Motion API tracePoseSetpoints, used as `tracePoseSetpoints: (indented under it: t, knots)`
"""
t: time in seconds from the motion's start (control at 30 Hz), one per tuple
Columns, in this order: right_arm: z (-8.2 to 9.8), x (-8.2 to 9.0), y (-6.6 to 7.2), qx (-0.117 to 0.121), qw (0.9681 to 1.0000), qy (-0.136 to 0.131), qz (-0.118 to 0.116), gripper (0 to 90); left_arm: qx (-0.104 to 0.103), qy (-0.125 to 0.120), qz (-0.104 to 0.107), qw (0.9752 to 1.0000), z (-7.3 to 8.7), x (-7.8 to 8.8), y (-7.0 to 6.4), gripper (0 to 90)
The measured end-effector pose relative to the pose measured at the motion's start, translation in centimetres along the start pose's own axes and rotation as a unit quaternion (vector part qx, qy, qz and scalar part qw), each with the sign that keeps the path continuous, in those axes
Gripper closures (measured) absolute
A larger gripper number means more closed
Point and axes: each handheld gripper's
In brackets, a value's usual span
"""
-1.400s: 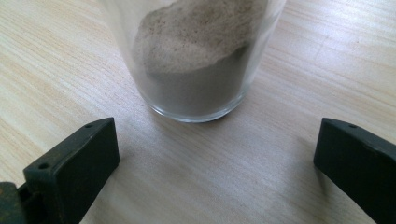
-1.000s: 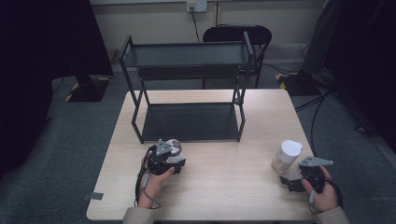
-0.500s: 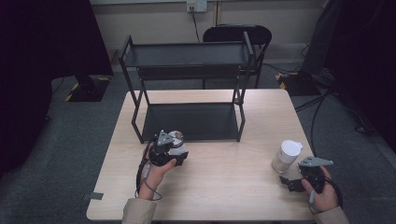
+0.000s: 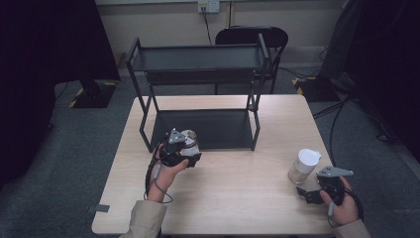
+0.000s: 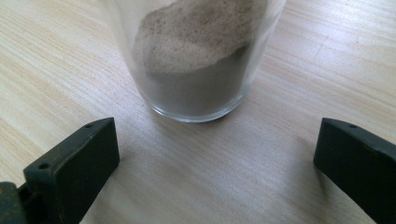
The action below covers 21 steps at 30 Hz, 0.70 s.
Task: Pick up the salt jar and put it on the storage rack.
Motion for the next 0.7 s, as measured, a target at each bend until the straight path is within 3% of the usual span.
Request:
tracePoseSetpoints:
  t: [0.7]
  knots:
    - [0.0,0.0,0.0,0.000,1.0000,0.000,0.000,0.0,-0.009,-0.008,0.001,0.9999,-3.7,0.8,0.9,30.8]
Point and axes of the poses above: each handheld gripper's, and its own axes: x roughly backward along the jaws, z roughly out of its underside, y roughly to its left, and after that the axes turned 11 degrees about -z, right-handed
